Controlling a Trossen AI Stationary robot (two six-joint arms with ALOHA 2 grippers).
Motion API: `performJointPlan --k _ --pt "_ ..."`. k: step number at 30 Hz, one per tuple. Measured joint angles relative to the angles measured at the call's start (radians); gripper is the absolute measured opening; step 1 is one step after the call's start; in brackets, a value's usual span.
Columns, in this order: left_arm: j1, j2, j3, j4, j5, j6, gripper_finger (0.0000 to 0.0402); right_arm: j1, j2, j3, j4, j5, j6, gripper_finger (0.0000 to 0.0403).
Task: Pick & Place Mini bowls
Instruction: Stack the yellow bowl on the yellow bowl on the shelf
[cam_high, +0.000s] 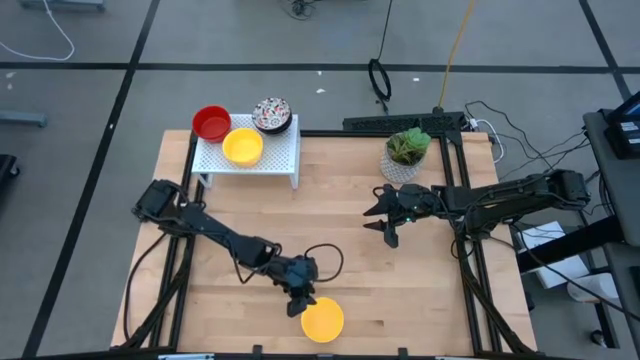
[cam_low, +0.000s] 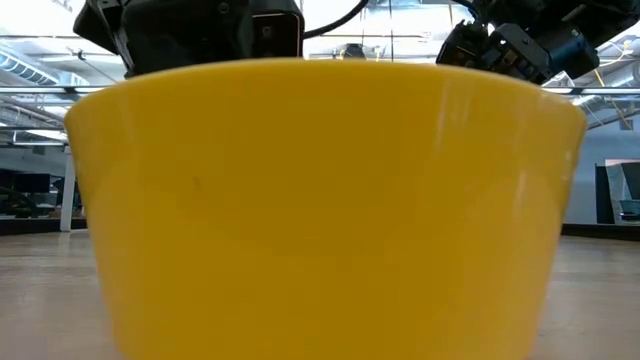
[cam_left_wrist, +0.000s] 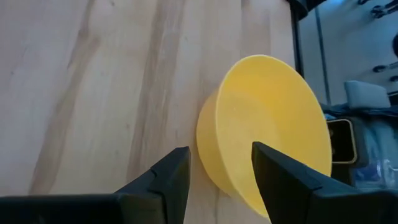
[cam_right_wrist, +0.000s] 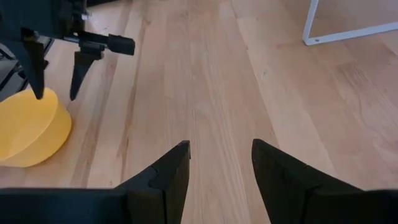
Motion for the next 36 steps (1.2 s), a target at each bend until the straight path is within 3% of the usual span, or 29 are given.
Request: performJointPlan --k 15,36 --pt "-0.027 0.000 0.000 -0.035 -0.081 -0.002 0.0172 0.000 0.000 0.000 -0.001 0.000 0.000 0.0160" --pt "-0.053 0.064 -0.001 -0.021 -0.076 -0.006 0.0172 0.000 0.000 0.000 -0.002 0.000 0.000 0.0160"
